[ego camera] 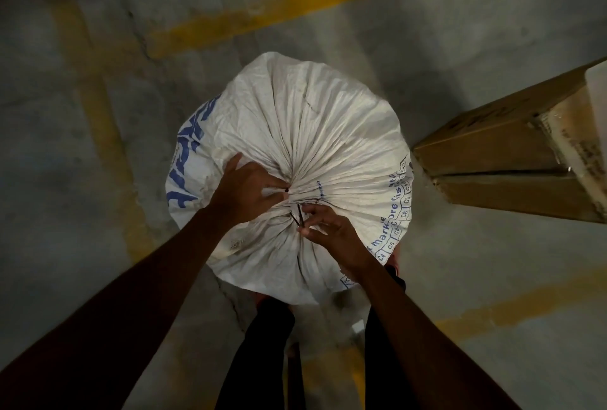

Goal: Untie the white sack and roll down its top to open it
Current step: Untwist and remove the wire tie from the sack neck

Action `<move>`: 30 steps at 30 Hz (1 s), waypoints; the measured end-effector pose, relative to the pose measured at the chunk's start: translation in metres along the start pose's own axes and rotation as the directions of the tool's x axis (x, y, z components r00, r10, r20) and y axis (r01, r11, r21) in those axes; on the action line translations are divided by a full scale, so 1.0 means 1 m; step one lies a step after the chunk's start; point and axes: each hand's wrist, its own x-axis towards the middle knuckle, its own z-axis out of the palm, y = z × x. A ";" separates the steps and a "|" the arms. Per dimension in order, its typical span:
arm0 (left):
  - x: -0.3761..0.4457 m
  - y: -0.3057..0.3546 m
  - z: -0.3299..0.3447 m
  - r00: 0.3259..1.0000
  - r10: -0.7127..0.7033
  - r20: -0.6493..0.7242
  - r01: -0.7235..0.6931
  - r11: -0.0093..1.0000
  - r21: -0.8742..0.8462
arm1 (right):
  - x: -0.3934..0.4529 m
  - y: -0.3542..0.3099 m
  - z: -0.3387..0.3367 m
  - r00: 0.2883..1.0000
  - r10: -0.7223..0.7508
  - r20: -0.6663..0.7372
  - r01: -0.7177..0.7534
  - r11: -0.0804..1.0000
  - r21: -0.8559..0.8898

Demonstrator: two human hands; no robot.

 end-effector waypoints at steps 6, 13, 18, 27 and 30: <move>0.010 0.018 -0.006 0.985 -0.049 -0.165 0.040 0.998 -0.057 | -0.004 0.001 -0.003 0.997 -0.073 -0.015 0.071 0.995 -0.063; 0.016 0.027 -0.035 0.898 0.059 -0.436 -0.074 0.997 -0.018 | 0.002 -0.035 -0.003 0.949 -0.107 -0.298 0.108 0.994 -0.014; 0.029 0.036 -0.068 0.839 0.058 -0.542 -0.075 0.997 -0.010 | 0.052 -0.064 0.016 0.907 -0.231 -0.353 0.148 0.958 -0.246; 0.051 0.044 -0.102 0.815 -0.164 -0.555 0.047 0.975 -0.219 | 0.062 -0.081 0.016 0.963 -0.225 -0.152 0.138 0.889 -0.437; 0.055 0.043 -0.097 0.815 -0.227 -0.533 0.063 0.950 -0.307 | 0.038 -0.091 0.010 0.969 -0.213 -0.125 0.180 0.955 -0.237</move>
